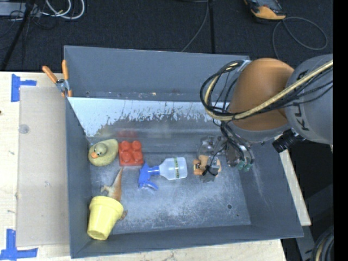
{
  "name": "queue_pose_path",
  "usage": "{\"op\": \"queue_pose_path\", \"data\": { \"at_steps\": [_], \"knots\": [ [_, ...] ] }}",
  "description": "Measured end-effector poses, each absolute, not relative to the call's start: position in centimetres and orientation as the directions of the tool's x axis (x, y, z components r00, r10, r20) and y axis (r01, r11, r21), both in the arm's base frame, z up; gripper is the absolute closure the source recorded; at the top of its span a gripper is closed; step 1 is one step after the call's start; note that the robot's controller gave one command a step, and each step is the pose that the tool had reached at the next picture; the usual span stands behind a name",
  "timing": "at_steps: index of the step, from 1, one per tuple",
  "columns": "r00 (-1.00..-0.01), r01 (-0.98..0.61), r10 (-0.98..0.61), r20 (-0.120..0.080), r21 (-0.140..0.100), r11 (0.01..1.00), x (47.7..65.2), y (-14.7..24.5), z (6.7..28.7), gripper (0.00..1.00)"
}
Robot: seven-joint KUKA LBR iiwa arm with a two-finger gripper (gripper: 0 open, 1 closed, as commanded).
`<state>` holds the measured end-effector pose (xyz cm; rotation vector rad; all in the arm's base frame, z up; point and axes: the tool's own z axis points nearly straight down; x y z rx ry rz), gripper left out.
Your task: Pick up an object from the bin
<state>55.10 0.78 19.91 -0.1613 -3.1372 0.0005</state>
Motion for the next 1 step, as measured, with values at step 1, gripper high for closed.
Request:
{"op": "queue_pose_path", "data": {
  "at_steps": [1],
  "knots": [
    [-0.992,0.127,0.127,-0.001,0.000,0.992,56.80,1.90,32.51,1.00]
  ]
}}
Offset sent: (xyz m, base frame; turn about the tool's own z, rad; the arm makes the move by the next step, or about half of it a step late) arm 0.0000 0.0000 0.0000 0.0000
